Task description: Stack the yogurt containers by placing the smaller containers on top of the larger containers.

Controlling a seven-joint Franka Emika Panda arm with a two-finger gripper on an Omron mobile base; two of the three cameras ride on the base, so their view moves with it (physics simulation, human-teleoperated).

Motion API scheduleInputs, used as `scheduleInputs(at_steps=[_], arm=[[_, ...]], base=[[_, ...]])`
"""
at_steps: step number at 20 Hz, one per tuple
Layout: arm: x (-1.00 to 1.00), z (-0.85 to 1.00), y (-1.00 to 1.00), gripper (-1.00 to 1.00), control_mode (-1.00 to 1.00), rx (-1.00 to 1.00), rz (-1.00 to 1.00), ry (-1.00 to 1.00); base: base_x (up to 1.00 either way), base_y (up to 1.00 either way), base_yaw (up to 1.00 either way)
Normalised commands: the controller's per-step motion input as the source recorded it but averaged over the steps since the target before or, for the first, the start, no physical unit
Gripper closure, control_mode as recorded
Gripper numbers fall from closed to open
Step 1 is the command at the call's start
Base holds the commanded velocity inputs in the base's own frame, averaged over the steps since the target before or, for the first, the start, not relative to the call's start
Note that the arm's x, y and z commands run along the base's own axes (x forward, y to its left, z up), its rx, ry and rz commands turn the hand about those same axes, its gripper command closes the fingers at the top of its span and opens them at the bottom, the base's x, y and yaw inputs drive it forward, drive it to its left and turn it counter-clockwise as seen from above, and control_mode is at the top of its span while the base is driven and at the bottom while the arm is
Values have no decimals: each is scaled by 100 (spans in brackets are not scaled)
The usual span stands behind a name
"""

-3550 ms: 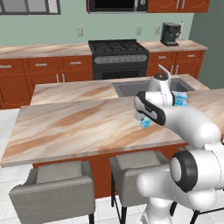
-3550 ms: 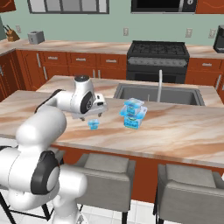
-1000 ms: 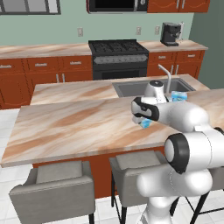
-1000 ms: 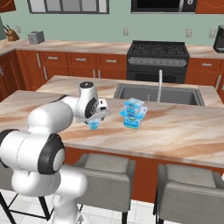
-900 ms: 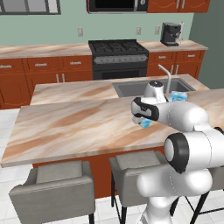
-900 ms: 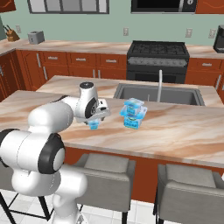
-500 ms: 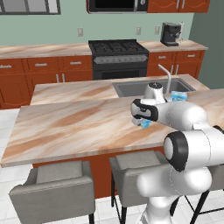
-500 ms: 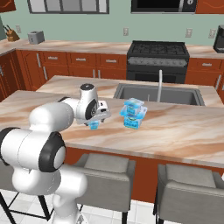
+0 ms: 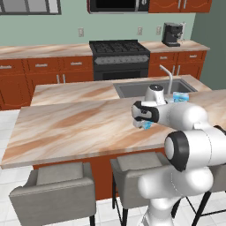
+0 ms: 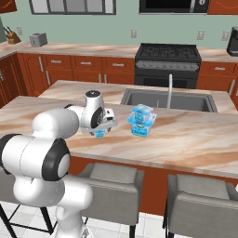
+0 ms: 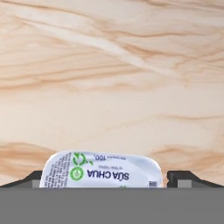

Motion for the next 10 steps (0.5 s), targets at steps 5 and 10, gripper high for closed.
scheduleInputs(at_steps=[5,10], arm=[[0,-2,0,100,-100,0,0,1],[0,0,0,100,-100,0,0,0]], base=[[0,0,0],[0,0,0]])
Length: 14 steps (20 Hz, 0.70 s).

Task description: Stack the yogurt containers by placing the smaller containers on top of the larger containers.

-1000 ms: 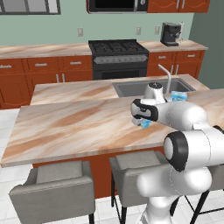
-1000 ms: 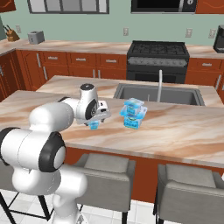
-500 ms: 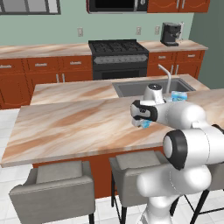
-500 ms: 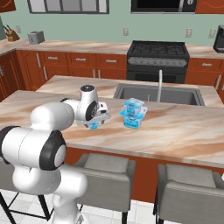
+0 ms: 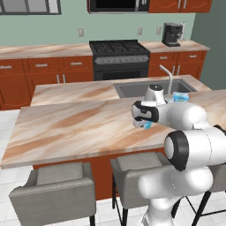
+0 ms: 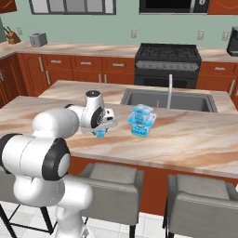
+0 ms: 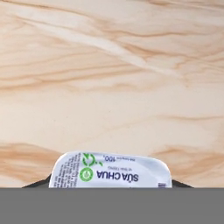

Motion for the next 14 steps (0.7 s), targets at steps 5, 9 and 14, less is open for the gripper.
scheduleInputs(at_steps=[5,9,14], arm=[[-2,1,0,100,-100,0,0,0],[-18,26,-10,100,-100,0,0,-2],[-13,48,-13,100,-100,2,0,-2]], base=[[0,0,0],[0,0,0],[0,0,0]])
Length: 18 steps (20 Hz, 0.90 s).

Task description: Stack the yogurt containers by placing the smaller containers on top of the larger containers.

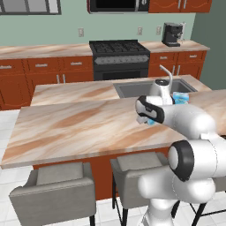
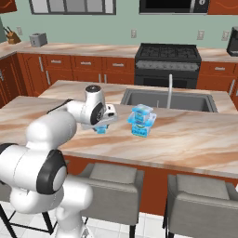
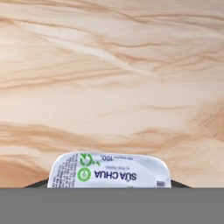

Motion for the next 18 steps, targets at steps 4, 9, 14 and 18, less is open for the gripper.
scheduleInputs(at_steps=[4,9,14,18], arm=[[-5,54,-9,100,-100,0,0,0],[-6,55,-10,100,-100,0,0,4],[-2,51,-11,100,-100,0,0,6],[-4,48,-15,100,-100,0,0,9]], base=[[0,0,0],[0,0,0],[0,0,0],[0,0,0]])
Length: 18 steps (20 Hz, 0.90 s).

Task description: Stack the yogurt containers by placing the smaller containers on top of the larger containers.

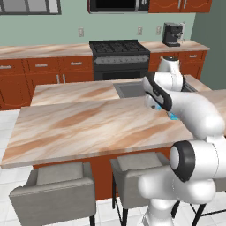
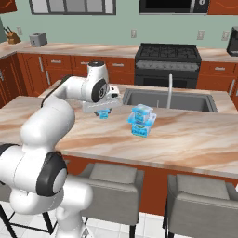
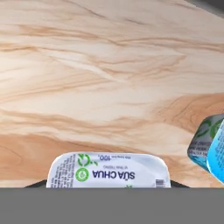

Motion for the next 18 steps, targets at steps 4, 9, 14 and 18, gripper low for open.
scheduleInputs(at_steps=[4,9,14,18], arm=[[0,50,-15,100,-100,0,-1,10],[-12,47,-16,100,-100,0,-2,9],[-27,40,-14,100,-100,0,-2,3],[-44,22,-12,100,-100,0,-1,0]], base=[[0,0,0],[0,0,0],[0,0,0],[0,0,0]])
